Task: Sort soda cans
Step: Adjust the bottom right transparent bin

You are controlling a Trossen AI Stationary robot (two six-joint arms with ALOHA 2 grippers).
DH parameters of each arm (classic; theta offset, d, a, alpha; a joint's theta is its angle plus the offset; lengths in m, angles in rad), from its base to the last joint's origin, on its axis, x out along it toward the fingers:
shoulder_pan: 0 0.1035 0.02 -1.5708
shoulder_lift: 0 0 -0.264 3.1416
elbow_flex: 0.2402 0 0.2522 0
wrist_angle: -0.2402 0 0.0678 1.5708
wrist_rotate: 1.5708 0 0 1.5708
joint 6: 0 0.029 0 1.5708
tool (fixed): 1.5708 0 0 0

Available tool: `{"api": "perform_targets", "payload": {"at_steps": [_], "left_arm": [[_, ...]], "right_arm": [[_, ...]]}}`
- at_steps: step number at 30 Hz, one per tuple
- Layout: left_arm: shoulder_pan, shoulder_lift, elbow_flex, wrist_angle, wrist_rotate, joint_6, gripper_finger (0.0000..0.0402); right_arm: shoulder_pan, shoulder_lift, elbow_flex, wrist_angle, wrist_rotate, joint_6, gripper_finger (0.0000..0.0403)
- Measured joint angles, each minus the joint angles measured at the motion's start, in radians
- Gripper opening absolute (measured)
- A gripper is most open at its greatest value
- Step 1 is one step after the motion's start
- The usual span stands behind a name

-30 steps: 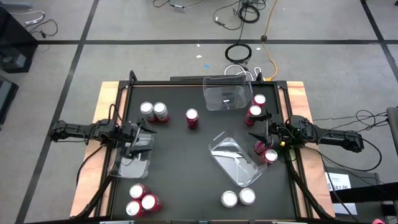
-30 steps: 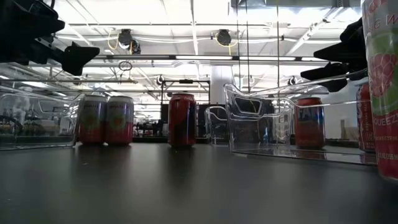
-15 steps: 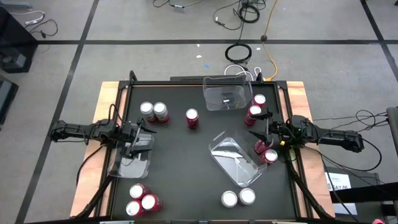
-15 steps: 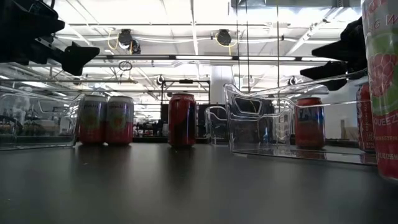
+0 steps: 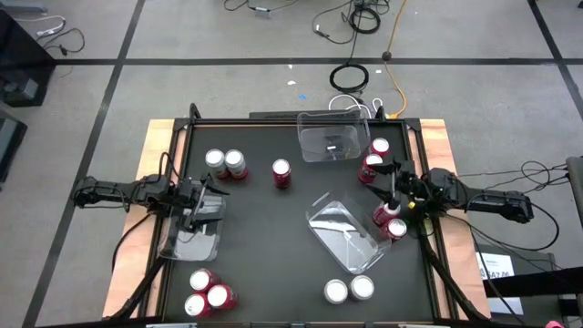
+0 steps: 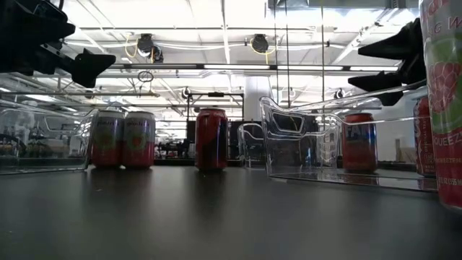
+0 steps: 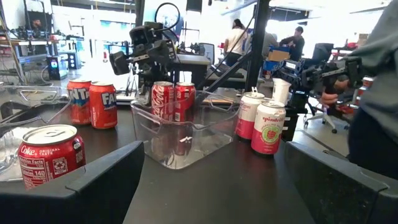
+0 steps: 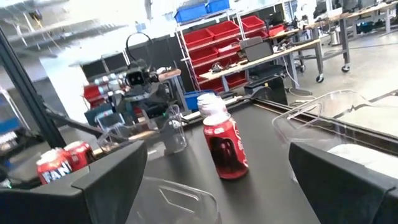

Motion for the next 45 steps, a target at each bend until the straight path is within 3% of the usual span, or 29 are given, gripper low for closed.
{"api": "perform_targets", "payload": {"at_steps": [8, 12, 20, 24, 27, 30, 33, 40, 45], "left_arm": [[0.000, 0.000, 0.000, 0.000, 0.000, 0.000, 0.0395], [0.000, 0.000, 0.000, 0.000, 0.000, 0.000, 0.0395], [0.000, 0.000, 0.000, 0.000, 0.000, 0.000, 0.0395], [0.000, 0.000, 0.000, 0.000, 0.000, 0.000, 0.0395], [0.000, 0.000, 0.000, 0.000, 0.000, 0.000, 0.0395], [0.000, 0.000, 0.000, 0.000, 0.000, 0.000, 0.0395], [0.000, 0.000, 0.000, 0.000, 0.000, 0.000, 0.0395], [0.000, 0.000, 0.000, 0.000, 0.000, 0.000, 0.0395], [0.000, 0.000, 0.000, 0.000, 0.000, 0.000, 0.0395]], "right_arm": [[0.000, 0.000, 0.000, 0.005, -0.005, 0.020, 0.0386], [0.000, 0.000, 0.000, 0.005, 0.000, 0.106, 0.0386], [-0.001, 0.004, 0.000, 0.082, 0.244, 0.415, 0.0386], [-0.001, 0.057, 0.044, 0.257, 0.261, 0.375, 0.0386], [-0.001, 0.139, 0.168, 0.220, 0.258, 0.265, 0.0382], [-0.001, 0.266, 0.343, 0.071, 0.253, 0.195, 0.0379], [-0.001, 0.438, 0.566, -0.205, 0.247, 0.213, 0.0378], [-0.006, 0.915, 1.100, -0.962, 0.104, 0.354, 0.0378], [-0.005, 1.161, 1.340, -1.329, 0.009, 0.403, 0.0377]]}}
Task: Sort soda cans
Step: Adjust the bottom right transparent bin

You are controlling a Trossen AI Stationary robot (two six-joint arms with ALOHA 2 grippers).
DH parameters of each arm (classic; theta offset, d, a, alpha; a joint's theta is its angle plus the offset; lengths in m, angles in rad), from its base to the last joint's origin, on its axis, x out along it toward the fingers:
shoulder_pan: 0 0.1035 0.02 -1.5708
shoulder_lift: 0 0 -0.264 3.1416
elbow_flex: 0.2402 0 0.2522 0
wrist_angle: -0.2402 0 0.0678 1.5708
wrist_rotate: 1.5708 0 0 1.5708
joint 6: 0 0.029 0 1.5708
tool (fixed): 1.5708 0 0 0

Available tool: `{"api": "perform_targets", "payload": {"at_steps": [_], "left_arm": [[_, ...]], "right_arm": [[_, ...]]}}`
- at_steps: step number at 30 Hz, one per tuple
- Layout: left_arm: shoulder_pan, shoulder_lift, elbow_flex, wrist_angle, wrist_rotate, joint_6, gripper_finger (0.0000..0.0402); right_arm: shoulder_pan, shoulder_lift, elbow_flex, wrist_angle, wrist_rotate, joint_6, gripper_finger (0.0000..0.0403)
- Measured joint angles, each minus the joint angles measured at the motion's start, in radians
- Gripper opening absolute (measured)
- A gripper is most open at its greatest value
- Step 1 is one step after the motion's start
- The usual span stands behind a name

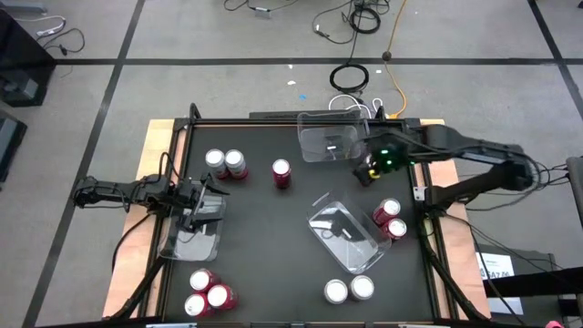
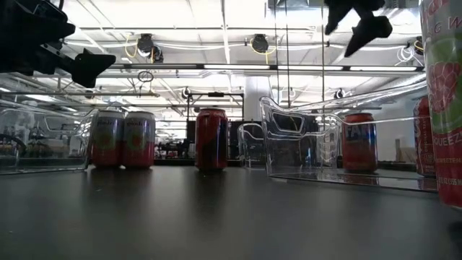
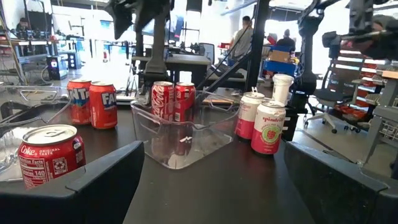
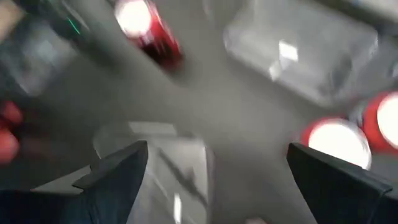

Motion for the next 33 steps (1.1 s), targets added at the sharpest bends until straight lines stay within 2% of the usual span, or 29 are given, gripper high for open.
{"api": "perform_targets", "payload": {"at_steps": [4, 11, 17, 23, 27, 30, 33], "left_arm": [[0.000, 0.000, 0.000, 0.000, 0.000, 0.000, 0.0395], [0.000, 0.000, 0.000, 0.000, 0.000, 0.000, 0.0395], [0.000, 0.000, 0.000, 0.000, 0.000, 0.000, 0.0395], [0.000, 0.000, 0.000, 0.000, 0.000, 0.000, 0.0395], [0.000, 0.000, 0.000, 0.000, 0.000, 0.000, 0.0395], [0.000, 0.000, 0.000, 0.000, 0.000, 0.000, 0.0395], [0.000, 0.000, 0.000, 0.000, 0.000, 0.000, 0.0395]], "right_arm": [[0.013, 0.081, 0.036, -0.060, -0.070, 0.002, 0.0377], [0.098, 0.143, 0.016, -0.092, -0.066, 0.066, 0.0377], [0.163, 0.152, -0.126, -0.008, -0.068, 0.135, 0.0377], [0.176, 0.152, -0.265, 0.155, -0.094, 0.191, 0.0377], [0.180, 0.166, -0.324, 0.197, -0.099, 0.221, 0.0376], [0.179, 0.185, -0.344, 0.214, -0.098, 0.236, 0.0362], [0.179, 0.220, -0.356, 0.237, -0.098, 0.233, 0.0326]]}}
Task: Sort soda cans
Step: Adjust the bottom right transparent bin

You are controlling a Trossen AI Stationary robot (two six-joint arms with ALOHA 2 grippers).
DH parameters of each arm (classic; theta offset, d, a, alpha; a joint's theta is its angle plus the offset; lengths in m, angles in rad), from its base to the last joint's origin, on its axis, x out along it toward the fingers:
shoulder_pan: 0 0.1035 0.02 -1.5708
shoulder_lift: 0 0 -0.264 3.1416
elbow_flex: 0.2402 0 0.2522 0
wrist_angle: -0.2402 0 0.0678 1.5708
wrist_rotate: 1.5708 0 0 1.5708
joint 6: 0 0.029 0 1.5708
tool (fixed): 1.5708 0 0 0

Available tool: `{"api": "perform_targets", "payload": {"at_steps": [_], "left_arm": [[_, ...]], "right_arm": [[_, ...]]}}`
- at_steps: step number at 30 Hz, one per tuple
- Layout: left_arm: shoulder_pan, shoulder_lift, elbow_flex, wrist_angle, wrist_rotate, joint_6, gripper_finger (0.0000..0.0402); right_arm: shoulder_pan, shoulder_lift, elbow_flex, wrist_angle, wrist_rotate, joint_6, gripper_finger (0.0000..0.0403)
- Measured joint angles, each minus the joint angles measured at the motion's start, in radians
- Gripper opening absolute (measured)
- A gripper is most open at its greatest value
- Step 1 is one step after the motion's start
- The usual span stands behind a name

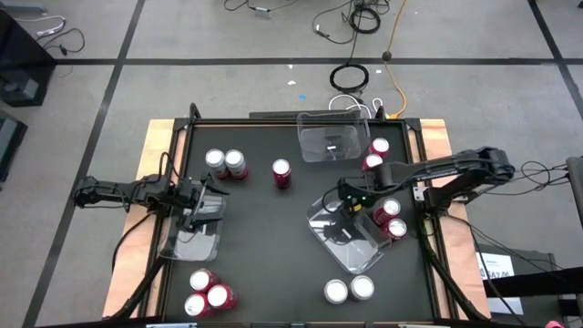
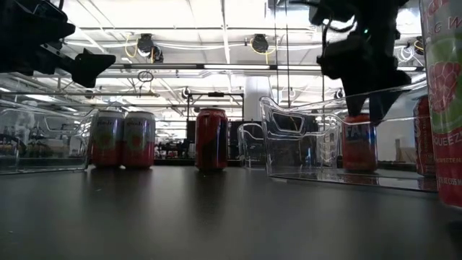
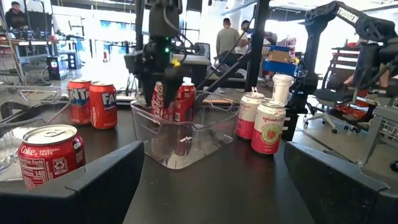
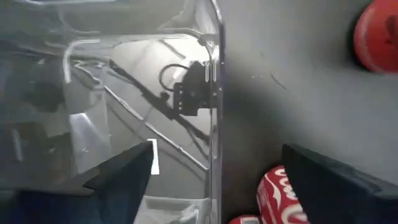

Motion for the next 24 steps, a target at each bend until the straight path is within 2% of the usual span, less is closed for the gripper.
{"api": "perform_targets", "payload": {"at_steps": [6, 11, 20, 24], "left_arm": [[0.000, 0.000, 0.000, 0.000, 0.000, 0.000, 0.0395], [0.000, 0.000, 0.000, 0.000, 0.000, 0.000, 0.0395], [0.000, 0.000, 0.000, 0.000, 0.000, 0.000, 0.0395], [0.000, 0.000, 0.000, 0.000, 0.000, 0.000, 0.0395]], "right_arm": [[0.013, 0.073, 0.000, 0.002, -0.022, 0.010, 0.0243], [0.045, 0.081, 0.000, -0.001, -0.027, 0.086, 0.0176], [0.059, 0.074, 0.000, 0.015, 0.010, 0.216, 0.0018], [0.059, 0.072, 0.000, 0.038, 0.034, 0.298, 0.0009]]}}
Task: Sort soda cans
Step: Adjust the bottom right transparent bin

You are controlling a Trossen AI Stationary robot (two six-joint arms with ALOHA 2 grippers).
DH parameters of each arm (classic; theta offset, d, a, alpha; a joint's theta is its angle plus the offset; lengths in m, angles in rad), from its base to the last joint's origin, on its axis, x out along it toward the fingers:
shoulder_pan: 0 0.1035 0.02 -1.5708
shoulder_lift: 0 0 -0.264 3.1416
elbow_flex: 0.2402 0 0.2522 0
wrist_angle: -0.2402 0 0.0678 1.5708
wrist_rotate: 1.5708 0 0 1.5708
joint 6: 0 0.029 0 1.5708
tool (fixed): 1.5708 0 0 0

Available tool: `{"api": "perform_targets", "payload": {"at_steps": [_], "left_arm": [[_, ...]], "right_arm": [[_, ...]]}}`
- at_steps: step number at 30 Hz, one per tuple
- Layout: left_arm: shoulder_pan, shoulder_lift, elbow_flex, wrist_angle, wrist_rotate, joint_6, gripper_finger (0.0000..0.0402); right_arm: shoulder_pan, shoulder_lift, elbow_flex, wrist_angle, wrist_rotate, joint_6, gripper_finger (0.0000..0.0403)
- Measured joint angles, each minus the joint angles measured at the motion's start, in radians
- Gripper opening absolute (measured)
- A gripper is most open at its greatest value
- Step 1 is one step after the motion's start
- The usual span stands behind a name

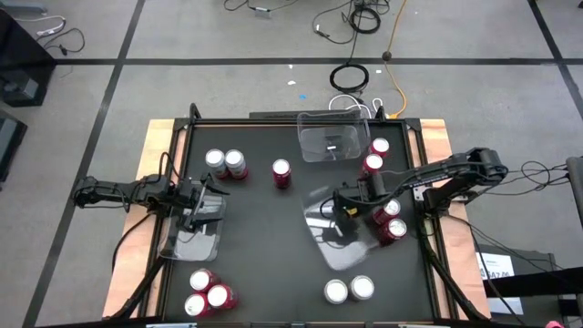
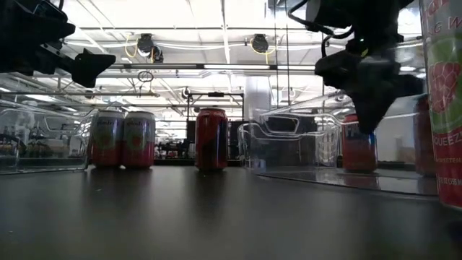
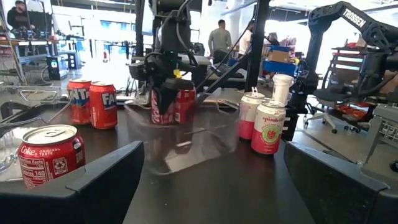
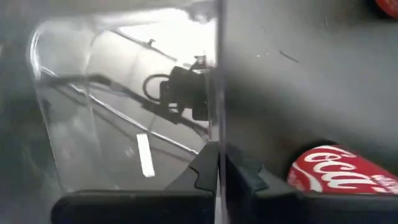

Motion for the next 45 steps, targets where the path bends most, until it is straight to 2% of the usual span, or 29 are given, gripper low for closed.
{"api": "perform_targets", "payload": {"at_steps": [10, 24, 45], "left_arm": [[0.000, 0.000, 0.000, 0.000, 0.000, 0.000, 0.0395], [0.000, 0.000, 0.000, 0.000, 0.000, 0.000, 0.0395], [0.000, 0.000, 0.000, 0.000, 0.000, 0.000, 0.0395]], "right_arm": [[0.019, 0.000, 0.000, 0.015, -0.002, 0.227, 0.0002], [0.187, 0.000, 0.000, -0.007, -0.008, 0.559, 0.0001], [0.256, -0.002, 0.001, -0.040, -0.030, 0.608, 0.0006]]}}
